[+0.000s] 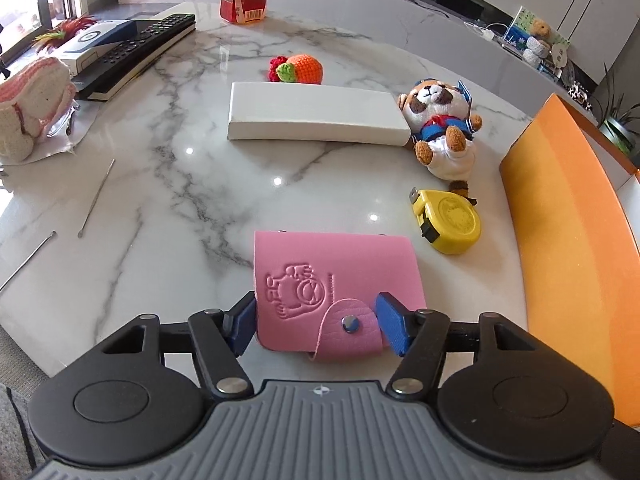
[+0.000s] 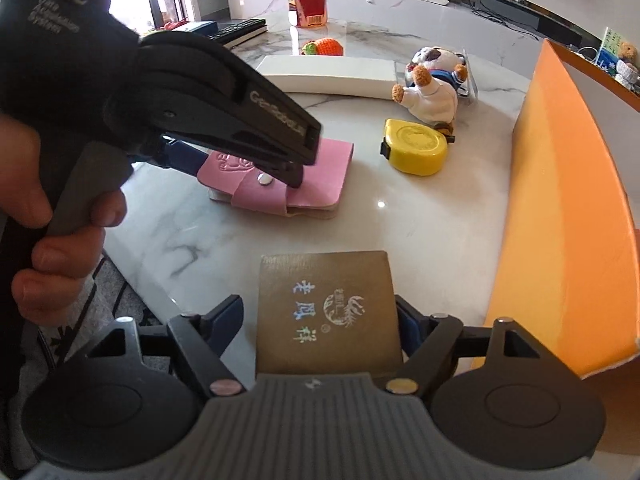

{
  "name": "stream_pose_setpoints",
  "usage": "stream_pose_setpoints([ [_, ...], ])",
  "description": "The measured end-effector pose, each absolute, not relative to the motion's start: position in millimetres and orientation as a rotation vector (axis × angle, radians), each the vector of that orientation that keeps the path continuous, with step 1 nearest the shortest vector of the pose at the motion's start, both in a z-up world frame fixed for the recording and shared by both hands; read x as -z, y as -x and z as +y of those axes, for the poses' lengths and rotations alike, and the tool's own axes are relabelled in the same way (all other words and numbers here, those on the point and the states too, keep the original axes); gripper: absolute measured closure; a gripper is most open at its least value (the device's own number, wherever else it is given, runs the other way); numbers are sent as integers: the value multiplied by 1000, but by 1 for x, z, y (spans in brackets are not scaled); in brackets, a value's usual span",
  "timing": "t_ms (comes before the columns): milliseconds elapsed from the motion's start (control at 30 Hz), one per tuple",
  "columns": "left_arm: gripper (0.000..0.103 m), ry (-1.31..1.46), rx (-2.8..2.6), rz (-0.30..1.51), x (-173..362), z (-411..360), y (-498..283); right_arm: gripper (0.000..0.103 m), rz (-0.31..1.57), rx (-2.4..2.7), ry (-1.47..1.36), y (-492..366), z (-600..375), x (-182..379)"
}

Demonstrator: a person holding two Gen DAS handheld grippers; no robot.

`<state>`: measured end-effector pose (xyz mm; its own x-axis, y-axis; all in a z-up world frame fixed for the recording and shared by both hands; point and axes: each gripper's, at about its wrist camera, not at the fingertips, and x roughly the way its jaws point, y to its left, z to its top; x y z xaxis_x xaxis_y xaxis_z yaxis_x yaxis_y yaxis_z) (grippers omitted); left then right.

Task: Organize objects
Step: 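Grasp the pink card wallet with left tool while right tool holds gold box, then carry the pink wallet and gold box over the orange box with both tools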

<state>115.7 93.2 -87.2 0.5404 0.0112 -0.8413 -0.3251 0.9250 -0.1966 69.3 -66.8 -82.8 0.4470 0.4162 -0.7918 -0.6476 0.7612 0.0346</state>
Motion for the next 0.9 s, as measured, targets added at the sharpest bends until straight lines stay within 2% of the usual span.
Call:
stream_pose_setpoints([
  [33, 30, 349, -204, 981, 87, 93, -115, 42, 892, -668, 271, -71, -69, 82],
  [900, 34, 282, -189, 887, 45, 76, -91, 42, 909, -647, 101, -59, -84, 56],
])
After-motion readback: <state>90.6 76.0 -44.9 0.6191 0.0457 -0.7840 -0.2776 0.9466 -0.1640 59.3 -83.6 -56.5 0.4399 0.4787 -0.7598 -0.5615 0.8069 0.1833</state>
